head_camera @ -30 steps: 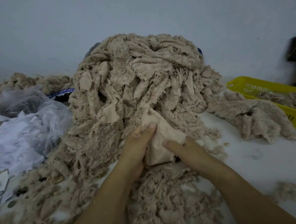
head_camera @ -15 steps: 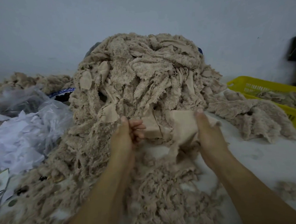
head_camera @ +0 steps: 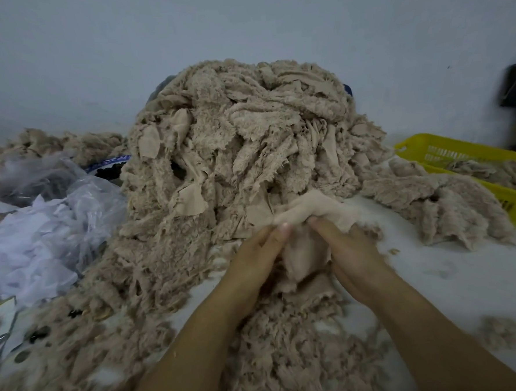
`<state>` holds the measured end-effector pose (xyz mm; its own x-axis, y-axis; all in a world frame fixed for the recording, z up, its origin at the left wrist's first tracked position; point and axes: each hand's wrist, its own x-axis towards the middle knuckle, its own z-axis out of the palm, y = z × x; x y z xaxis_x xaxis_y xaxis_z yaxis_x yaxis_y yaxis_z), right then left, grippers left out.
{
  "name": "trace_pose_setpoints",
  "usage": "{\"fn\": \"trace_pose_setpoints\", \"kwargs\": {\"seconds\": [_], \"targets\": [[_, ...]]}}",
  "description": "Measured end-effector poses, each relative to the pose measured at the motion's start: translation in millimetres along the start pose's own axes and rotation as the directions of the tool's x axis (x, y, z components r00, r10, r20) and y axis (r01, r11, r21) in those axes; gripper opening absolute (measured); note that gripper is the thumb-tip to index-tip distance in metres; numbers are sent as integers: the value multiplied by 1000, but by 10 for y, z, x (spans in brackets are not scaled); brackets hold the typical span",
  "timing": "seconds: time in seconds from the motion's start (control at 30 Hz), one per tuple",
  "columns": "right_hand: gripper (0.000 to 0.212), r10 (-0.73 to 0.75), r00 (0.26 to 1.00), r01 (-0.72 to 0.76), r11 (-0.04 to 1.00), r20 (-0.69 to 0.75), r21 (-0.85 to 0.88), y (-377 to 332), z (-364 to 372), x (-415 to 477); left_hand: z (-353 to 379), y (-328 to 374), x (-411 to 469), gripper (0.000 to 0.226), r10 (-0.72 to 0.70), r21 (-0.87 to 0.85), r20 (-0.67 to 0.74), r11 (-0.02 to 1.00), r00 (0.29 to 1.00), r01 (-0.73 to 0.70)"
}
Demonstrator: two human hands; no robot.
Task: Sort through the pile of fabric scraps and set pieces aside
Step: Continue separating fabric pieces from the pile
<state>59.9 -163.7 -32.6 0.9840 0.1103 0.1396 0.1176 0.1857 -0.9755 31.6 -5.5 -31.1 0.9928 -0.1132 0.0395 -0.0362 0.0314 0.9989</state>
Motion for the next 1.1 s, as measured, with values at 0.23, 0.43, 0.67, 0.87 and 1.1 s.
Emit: {"fn": "trace_pose_setpoints", "kwargs": {"seconds": [0.23,0.43,0.67,0.87,1.1], "targets": [[21,112,989,-85,965,96,-247,38,57,-80,-118,64,91,25,-69,-458,-183,889,981,-23],[18,188,982,-184,972,17,-144,25,34,-24,-128,97,99,33,-110,-468,-285,883,952,-38],[45,180,983,-182,982,38,51,-45,52,-40,-197,37,166,40,-142,-562,-380,820,914,-106],[47,227,965,-137,866,-133,481,-168,-193,47,-425,51,186,20,-140,-488,-417,868,898,-91],[34,338,909,-240,902,-243,358,-110,-77,138,59,-25,66,56,232,566,52,794,971,-220]]}}
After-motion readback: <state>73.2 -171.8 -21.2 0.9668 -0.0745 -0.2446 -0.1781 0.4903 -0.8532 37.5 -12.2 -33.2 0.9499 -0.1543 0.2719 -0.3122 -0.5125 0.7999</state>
